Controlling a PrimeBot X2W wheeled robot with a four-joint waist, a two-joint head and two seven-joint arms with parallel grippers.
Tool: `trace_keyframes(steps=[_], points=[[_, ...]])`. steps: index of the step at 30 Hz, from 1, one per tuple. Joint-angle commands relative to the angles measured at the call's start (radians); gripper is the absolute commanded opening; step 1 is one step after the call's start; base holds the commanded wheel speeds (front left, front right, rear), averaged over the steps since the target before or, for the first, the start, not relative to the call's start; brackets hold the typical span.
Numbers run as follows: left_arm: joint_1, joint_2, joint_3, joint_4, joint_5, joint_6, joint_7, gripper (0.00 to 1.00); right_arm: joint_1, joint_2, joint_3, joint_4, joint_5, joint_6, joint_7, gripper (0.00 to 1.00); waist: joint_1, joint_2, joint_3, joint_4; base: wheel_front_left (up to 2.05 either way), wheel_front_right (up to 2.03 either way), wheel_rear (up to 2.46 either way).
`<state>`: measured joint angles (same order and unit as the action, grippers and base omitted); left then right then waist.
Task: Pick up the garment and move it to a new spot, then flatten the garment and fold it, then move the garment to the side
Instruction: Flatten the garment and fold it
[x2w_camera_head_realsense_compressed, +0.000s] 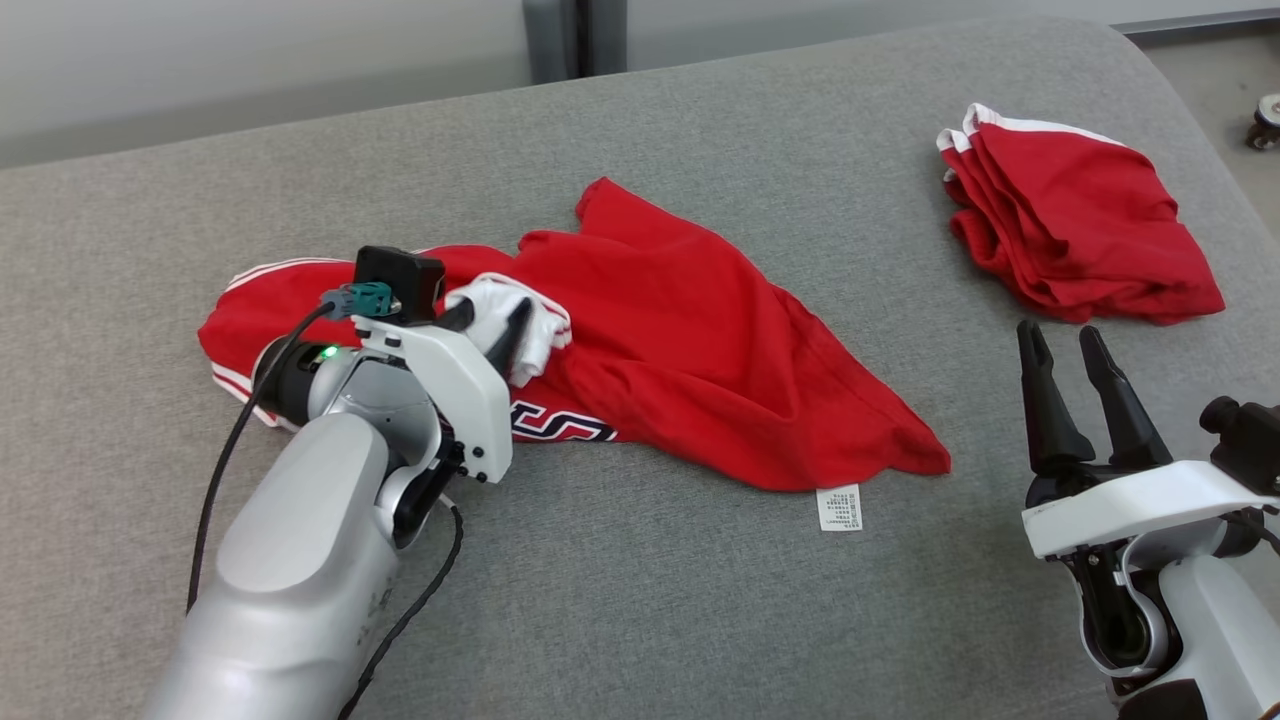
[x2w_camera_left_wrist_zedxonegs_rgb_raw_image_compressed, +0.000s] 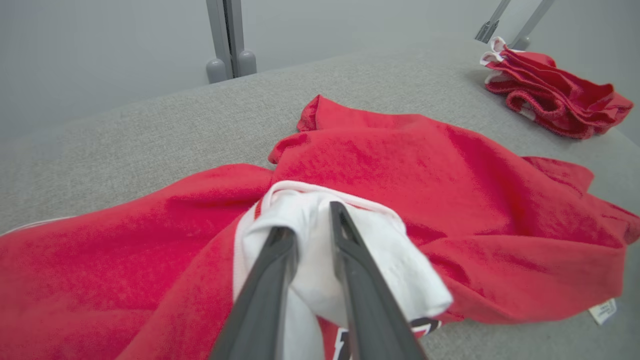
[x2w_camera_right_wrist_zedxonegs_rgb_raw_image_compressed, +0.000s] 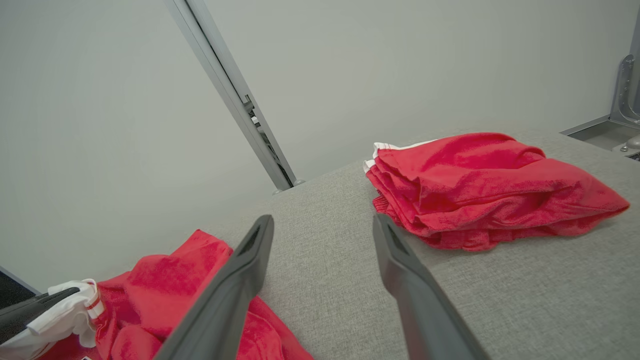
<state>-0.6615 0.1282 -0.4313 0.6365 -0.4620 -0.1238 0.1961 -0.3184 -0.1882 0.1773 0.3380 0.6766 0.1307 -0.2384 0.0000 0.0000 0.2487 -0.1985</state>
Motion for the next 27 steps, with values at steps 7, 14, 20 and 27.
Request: trace_keyframes(steps=[7, 14, 20, 27], points=[[-0.038, -0.024, -0.072, 0.079, -0.006, -0.009, -0.145, 1.0, 0.004, -0.016, 0.005, 0.015, 0.009, 0.0, -0.016, 1.0, 0.0, 0.0, -0.036, 0.064, 0.0, 0.0, 0.0], [0.054, 0.002, -0.115, -0.005, -0.019, -0.003, -0.229, 1.0, 0.025, -0.017, 0.006, 0.017, 0.006, 0.0, -0.02, 1.0, 0.0, 0.0, -0.079, 0.117, 0.0, 0.0, 0.0], [0.218, 0.039, -0.107, -0.176, -0.04, 0.05, -0.229, 1.0, 0.047, -0.021, -0.005, 0.009, 0.003, 0.0, -0.021, 1.0, 0.0, 0.0, -0.09, 0.125, 0.0, 0.0, 0.0], [0.344, 0.058, -0.106, -0.336, -0.1, 0.086, -0.142, 1.0, 0.047, -0.017, -0.012, -0.001, 0.0, 0.0, -0.016, 1.0, 0.0, 0.0, -0.077, 0.119, 0.0, 0.0, 0.0]])
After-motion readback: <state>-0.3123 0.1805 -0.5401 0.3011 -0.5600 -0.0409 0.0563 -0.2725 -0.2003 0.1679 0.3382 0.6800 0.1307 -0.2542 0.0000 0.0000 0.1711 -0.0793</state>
